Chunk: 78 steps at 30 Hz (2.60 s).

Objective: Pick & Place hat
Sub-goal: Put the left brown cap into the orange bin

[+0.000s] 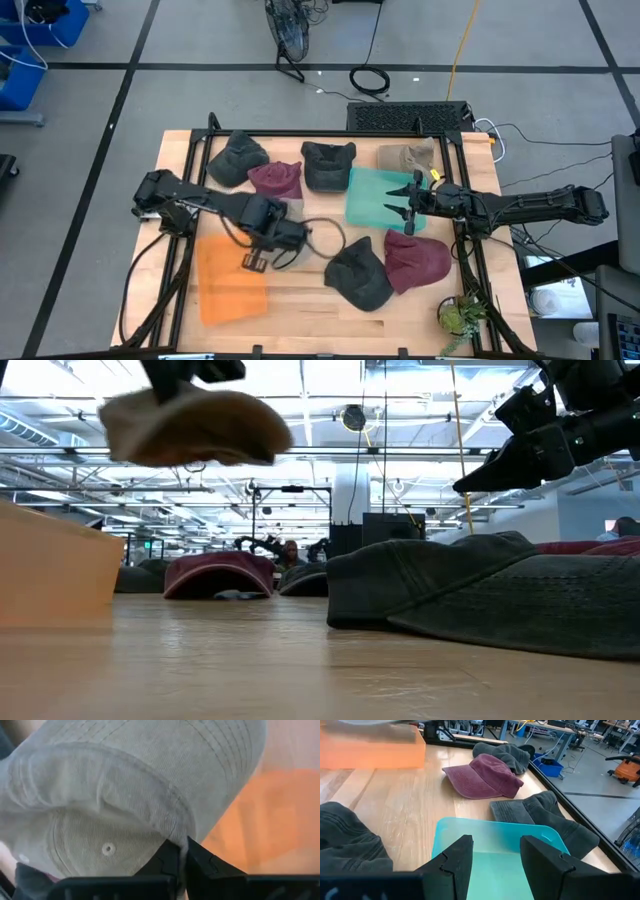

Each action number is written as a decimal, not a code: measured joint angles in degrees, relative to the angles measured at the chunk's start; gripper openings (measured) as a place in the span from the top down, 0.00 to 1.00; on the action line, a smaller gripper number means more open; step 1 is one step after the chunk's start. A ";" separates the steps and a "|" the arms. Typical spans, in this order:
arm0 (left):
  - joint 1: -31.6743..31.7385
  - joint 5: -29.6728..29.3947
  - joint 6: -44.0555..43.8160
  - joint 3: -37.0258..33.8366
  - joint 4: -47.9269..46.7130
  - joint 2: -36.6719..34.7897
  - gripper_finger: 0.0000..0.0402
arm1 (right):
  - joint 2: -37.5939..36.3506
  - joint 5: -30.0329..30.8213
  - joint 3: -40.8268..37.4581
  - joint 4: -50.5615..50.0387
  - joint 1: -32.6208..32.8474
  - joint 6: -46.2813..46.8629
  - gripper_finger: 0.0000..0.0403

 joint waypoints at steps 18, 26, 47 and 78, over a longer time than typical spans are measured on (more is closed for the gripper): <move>-23.21 0.37 -15.93 -4.71 0.35 -2.34 0.96 | 0.00 -0.02 -0.02 -0.37 0.02 1.57 0.62; -29.75 -2.83 -25.21 -15.35 0.11 -5.89 0.98 | 0.02 -0.13 -0.02 0.19 0.02 1.64 0.62; -31.43 -4.35 -27.89 -37.13 9.88 -19.39 0.98 | 0.04 -0.04 -0.02 0.69 0.02 1.60 0.62; -28.37 0.07 -24.55 -37.20 14.26 -18.23 0.81 | 0.04 -0.02 -0.09 -1.88 0.04 2.86 0.62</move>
